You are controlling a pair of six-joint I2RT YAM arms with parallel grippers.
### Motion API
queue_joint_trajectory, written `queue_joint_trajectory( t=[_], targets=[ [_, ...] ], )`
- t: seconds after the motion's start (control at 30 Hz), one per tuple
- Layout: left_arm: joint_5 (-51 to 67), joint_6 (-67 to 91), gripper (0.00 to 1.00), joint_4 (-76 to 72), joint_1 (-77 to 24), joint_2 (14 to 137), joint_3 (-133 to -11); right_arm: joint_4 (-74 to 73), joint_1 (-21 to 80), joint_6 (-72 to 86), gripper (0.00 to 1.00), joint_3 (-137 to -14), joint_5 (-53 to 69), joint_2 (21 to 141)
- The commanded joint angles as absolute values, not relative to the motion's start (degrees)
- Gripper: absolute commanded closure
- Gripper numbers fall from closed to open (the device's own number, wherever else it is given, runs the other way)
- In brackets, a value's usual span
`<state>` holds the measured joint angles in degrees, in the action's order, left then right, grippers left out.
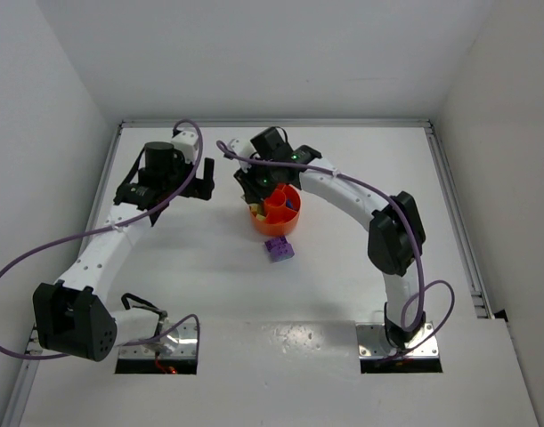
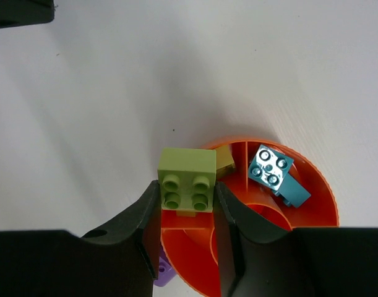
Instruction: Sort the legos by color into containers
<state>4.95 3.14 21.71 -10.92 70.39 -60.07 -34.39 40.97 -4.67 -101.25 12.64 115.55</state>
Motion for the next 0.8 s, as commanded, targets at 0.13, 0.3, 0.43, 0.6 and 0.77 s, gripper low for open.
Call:
queue_joint_trajectory(
  t=[0.13, 0.3, 0.43, 0.6, 0.77],
  targets=[
    [7.1, 0.7, 0.00, 19.9, -10.9, 69.2, -59.9, -32.8, 40.7, -4.1, 0.59, -97.9, 13.0, 112.0],
    [7.1, 0.2, 0.00, 19.9, -10.9, 68.6, -58.7, -29.1, 40.7, -2.3, 0.42, -89.7, 9.9, 105.0],
    [8.4, -1.0, 0.00, 19.9, -10.9, 68.1, -58.7, -27.7, 40.2, -1.1, 0.39, -83.7, 6.8, 98.2],
    [23.6, -7.5, 0.00, 19.9, -12.0, 65.0, -54.4, -28.3, 37.1, 1.1, 0.39, -82.3, -2.8, 90.0],
    [31.3, -10.5, 0.15, 23.2, -21.9, 64.2, -52.2, -27.2, 30.4, 1.7, 0.39, -83.4, -8.9, 88.9]
  ],
)
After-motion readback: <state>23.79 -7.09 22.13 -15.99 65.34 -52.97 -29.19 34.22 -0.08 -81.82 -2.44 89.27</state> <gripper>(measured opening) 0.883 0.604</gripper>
